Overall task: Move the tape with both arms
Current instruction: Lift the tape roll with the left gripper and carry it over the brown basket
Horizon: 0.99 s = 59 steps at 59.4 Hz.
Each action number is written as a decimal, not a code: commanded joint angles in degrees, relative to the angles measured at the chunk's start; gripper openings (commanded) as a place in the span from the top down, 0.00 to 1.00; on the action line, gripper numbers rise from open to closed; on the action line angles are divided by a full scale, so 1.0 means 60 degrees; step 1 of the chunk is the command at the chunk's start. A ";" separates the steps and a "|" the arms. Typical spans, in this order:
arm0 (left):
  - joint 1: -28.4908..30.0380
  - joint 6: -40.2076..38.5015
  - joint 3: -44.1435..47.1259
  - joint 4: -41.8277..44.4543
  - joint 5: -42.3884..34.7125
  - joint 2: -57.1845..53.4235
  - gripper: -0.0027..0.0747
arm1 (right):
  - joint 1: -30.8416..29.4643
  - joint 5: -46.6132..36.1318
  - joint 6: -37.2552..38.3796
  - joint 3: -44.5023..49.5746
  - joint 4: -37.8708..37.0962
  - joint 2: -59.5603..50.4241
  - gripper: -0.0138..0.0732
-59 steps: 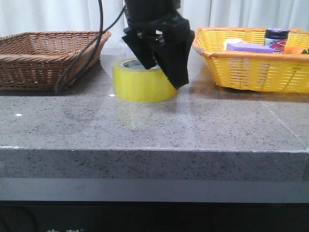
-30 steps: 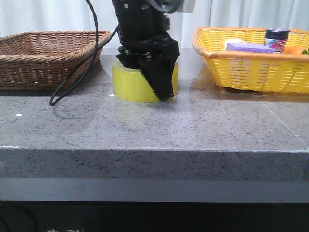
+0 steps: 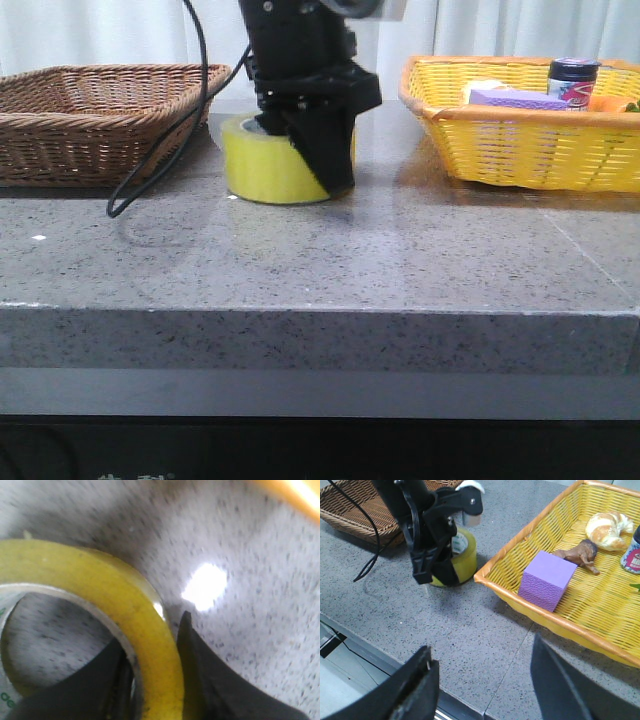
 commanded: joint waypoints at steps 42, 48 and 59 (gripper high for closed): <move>0.1113 -0.1279 -0.3567 0.2116 0.0033 -0.1562 0.81 | -0.0060 -0.0627 -0.0023 -0.0253 0.0083 0.0010 0.34; 0.1671 -0.1763 -0.3546 0.2140 0.0033 -0.1544 0.81 | -0.0060 -0.0627 -0.0023 -0.0253 0.0083 0.0010 0.34; 0.2666 -0.2012 -0.2911 0.2140 0.0033 -0.1526 0.81 | -0.0060 -0.0627 -0.0023 -0.0253 0.0083 0.0010 0.34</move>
